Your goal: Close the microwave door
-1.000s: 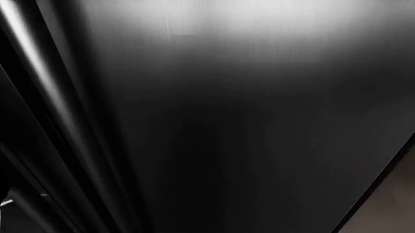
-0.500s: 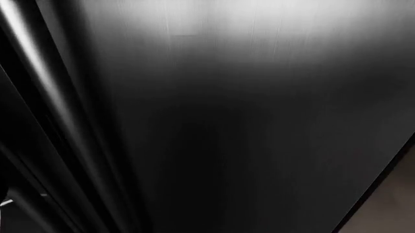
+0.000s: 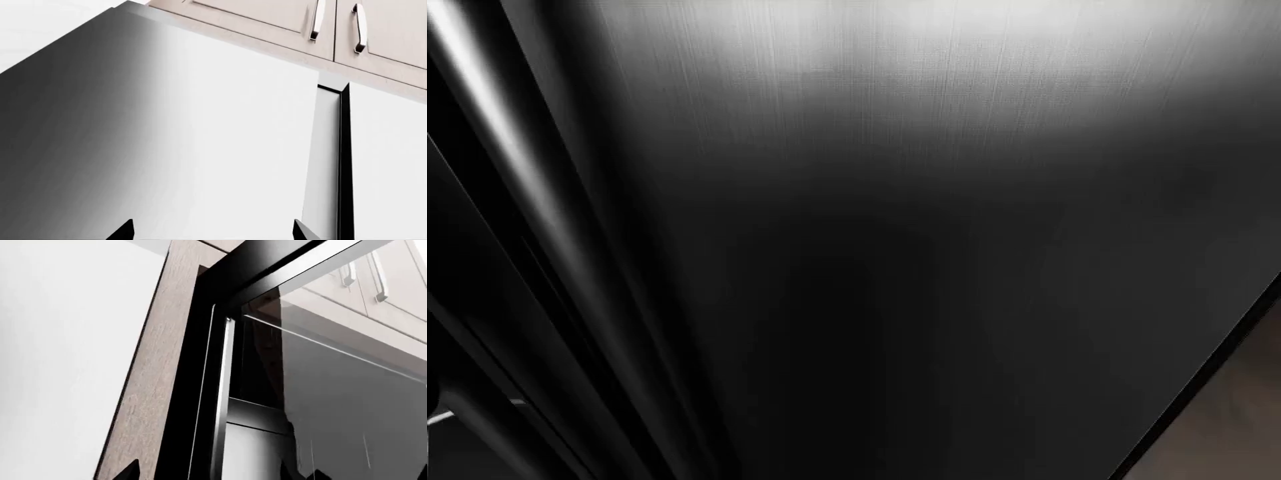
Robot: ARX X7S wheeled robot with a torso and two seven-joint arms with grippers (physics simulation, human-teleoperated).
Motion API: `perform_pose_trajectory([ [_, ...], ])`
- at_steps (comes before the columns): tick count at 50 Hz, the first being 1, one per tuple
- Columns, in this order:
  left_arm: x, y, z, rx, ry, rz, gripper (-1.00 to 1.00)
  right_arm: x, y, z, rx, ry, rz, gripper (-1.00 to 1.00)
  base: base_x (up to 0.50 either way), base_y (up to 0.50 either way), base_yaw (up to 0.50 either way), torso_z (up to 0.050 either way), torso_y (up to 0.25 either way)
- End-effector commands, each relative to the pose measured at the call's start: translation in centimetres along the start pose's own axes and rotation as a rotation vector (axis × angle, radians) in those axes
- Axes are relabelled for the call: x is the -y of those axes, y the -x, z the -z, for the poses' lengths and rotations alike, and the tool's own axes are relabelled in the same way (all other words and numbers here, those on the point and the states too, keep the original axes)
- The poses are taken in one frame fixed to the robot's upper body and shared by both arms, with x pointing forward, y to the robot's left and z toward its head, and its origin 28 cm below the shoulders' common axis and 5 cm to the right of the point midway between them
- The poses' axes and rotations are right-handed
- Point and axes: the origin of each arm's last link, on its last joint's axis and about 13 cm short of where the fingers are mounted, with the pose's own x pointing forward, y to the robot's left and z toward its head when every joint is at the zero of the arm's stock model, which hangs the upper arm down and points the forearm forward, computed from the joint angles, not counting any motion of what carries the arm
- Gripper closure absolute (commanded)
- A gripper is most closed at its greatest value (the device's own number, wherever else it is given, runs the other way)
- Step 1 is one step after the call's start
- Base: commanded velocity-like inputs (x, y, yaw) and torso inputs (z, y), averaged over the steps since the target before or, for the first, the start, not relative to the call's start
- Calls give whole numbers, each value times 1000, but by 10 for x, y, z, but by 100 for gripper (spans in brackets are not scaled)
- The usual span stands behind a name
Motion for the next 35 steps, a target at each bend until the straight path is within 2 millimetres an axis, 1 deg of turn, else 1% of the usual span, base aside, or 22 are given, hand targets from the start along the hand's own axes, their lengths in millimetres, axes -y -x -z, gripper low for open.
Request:
perform_pose_trajectory([
  [1,0,0,0,-3,0,2,-100,6,-7,5,-23,-2,20,-100,0,0,0,0,0],
  [9,0,1,1,-5,-1,2,-100,12,-13,10,-45,-10,35,-100,0,0,0,0,0],
  [19,1,1,1,-3,-3,3,-100,14,-14,17,-59,-2,53,-100,0,0,0,0,0],
  [29,1,1,1,-1,-4,5,-100,20,-14,21,-92,6,52,-100,0,0,0,0,0],
  [35,0,2,2,-1,-5,6,-100,25,-17,23,-123,-48,52,-100,0,0,0,0,0],
])
